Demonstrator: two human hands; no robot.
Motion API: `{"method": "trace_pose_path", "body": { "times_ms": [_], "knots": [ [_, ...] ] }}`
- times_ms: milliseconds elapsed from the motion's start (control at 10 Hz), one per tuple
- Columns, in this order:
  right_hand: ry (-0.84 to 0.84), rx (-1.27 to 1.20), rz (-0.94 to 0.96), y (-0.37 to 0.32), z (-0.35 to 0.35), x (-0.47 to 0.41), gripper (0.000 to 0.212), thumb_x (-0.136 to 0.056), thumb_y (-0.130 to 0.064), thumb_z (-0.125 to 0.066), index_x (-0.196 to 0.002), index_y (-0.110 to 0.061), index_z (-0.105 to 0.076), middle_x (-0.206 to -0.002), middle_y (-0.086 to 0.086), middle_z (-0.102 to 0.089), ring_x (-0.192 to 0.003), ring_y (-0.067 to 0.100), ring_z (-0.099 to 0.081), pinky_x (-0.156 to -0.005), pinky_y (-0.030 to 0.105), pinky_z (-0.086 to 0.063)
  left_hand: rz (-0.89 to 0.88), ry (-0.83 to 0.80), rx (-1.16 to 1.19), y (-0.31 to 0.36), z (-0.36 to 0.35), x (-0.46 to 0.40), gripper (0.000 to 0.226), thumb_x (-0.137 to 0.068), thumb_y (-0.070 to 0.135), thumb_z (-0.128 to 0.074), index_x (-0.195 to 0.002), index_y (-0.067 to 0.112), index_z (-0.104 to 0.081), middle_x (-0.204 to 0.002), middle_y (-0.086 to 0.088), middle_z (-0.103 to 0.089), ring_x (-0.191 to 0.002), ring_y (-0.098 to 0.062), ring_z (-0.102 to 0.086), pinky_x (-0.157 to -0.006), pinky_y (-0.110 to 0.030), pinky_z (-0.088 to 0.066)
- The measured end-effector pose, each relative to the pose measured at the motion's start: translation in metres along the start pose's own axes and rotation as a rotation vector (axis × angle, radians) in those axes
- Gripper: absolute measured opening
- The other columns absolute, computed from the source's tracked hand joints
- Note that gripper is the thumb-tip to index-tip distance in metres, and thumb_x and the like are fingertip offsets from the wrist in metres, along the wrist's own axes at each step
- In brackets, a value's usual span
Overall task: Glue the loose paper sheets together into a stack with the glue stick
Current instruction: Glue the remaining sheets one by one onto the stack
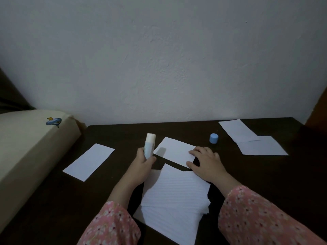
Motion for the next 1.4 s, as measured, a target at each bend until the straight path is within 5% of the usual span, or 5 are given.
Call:
{"method": "trace_pose_path", "body": {
  "times_ms": [100,300,600,800,1400],
  "knots": [
    [-0.004,-0.007,0.009,0.004,-0.004,-0.002,0.051,-0.098,-0.051,-0.037,-0.146,-0.036,-0.033,-0.153,-0.014,-0.025,-0.142,0.012,-0.016,-0.11,0.04,-0.016,-0.06,0.012,-0.039,0.008,0.001,-0.009,0.05,-0.095,0.033,-0.055,-0.141,0.028,-0.036,-0.108,0.008,-0.055,-0.094,-0.009,-0.056,-0.078,-0.029,-0.049],
    [0.02,-0.042,0.027,0.007,-0.006,-0.002,0.051,-0.097,-0.045,-0.042,-0.146,-0.038,-0.033,-0.152,-0.014,-0.025,-0.141,0.01,-0.013,-0.111,0.04,-0.014,-0.182,0.204,0.205,0.026,0.008,-0.026,0.029,-0.079,0.035,-0.074,-0.103,0.029,-0.058,-0.102,0.005,-0.062,-0.09,-0.011,-0.061,-0.072,-0.026,-0.053],
    [-0.042,-0.06,0.101,0.001,-0.011,-0.001,0.05,-0.097,-0.044,-0.041,-0.146,-0.045,-0.03,-0.157,-0.019,-0.014,-0.146,0.009,0.0,-0.112,0.052,-0.005,-0.225,0.064,0.28,0.045,-0.03,-0.04,0.028,-0.096,0.039,-0.049,-0.122,0.028,-0.047,-0.095,-0.001,-0.066,-0.077,-0.016,-0.064,-0.077,-0.036,-0.056],
    [-0.097,-0.014,0.092,0.001,-0.017,-0.004,0.056,-0.095,-0.057,-0.037,-0.148,-0.047,-0.021,-0.158,-0.018,-0.007,-0.147,0.013,0.008,-0.109,0.063,0.013,-0.317,0.021,0.036,0.05,-0.051,-0.038,0.023,-0.096,0.034,-0.053,-0.118,0.032,-0.047,-0.094,0.007,-0.063,-0.08,-0.006,-0.06,-0.069,-0.023,-0.047],
    [-0.126,-0.021,0.081,0.002,-0.019,-0.005,0.057,-0.094,-0.058,-0.038,-0.148,-0.047,-0.021,-0.159,-0.018,-0.003,-0.147,0.015,0.01,-0.111,0.062,0.008,-0.428,0.106,-0.044,0.064,-0.048,-0.03,0.023,-0.097,0.033,-0.05,-0.12,0.029,-0.048,-0.095,0.012,-0.061,-0.084,-0.003,-0.061,-0.074,-0.026,-0.053]
  ]
}}
Point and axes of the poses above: each hand's wrist, its own x-axis away from the middle knuckle, its own z-axis out of the back of the hand, y = z × x, the point moved 9 cm from there along -x, towards the middle knuckle
